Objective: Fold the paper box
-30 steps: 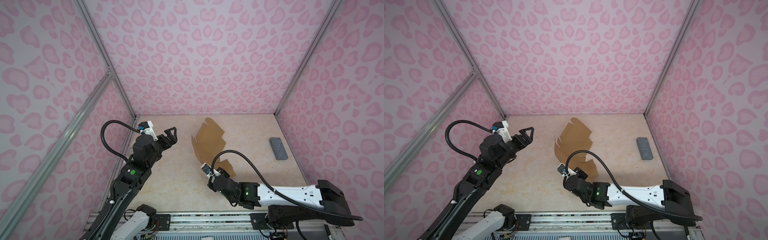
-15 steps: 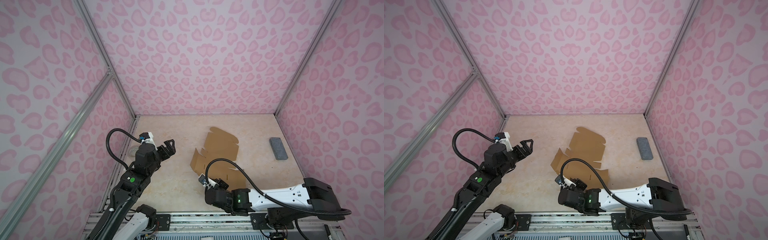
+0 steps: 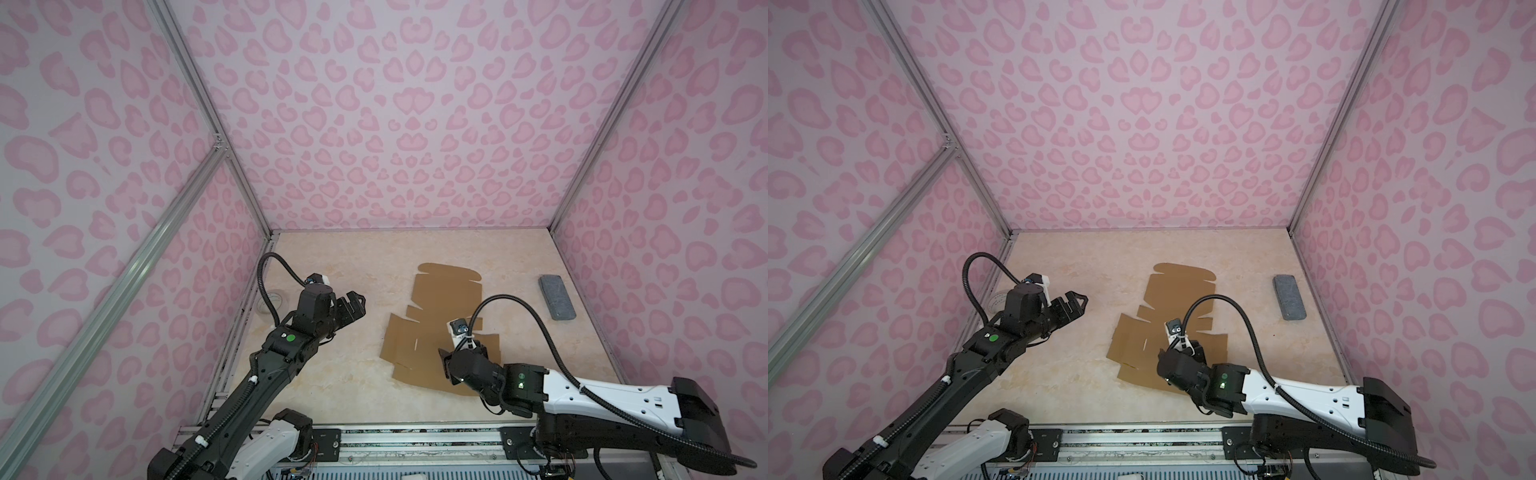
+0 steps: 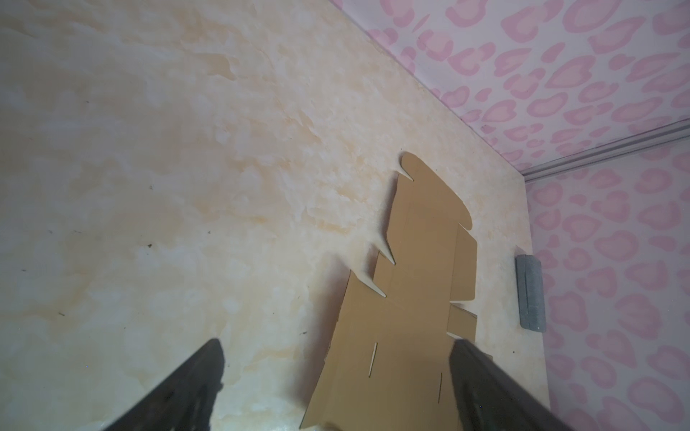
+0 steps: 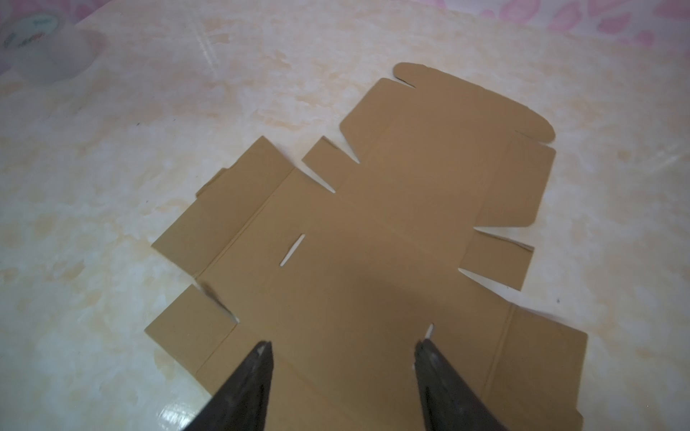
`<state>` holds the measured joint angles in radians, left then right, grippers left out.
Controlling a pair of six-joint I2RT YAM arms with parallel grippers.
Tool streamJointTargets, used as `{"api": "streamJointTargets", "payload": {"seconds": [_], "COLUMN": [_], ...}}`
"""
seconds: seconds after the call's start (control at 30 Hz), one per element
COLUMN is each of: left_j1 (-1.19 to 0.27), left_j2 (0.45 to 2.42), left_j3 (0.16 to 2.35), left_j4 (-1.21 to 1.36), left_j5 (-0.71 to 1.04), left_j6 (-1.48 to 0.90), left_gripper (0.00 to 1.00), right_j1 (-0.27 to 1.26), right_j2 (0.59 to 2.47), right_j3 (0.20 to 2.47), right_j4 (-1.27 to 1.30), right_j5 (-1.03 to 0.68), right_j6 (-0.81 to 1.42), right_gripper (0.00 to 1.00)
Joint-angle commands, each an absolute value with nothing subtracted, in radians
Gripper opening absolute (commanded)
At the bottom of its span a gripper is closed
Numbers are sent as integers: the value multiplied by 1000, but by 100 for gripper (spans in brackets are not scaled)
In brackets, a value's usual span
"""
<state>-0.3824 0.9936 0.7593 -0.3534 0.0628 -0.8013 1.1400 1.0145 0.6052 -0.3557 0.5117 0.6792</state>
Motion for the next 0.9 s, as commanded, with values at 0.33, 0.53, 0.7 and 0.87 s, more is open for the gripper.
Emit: {"api": "streamJointTargets", "payload": {"seconds": [0.33, 0.53, 0.7, 0.87], "left_j1": [-408, -485, -535, -564], "left_j2": [1256, 1395, 1470, 1544], "left_j3": [751, 797, 835, 884], "left_j4": [-278, -301, -314, -353], "left_j5": [332, 306, 241, 170], "left_j6": [-760, -690, -661, -625], "left_gripper": [98, 99, 96, 87], "right_j1": [786, 673, 648, 619], "right_j2": [956, 891, 833, 787], "right_j3": [495, 461, 468, 457], "right_j4": [-614, -574, -603, -595], "right_j5": [281, 207, 222, 196], "right_j6": [1034, 969, 932, 915], "right_gripper": [64, 64, 64, 63]}}
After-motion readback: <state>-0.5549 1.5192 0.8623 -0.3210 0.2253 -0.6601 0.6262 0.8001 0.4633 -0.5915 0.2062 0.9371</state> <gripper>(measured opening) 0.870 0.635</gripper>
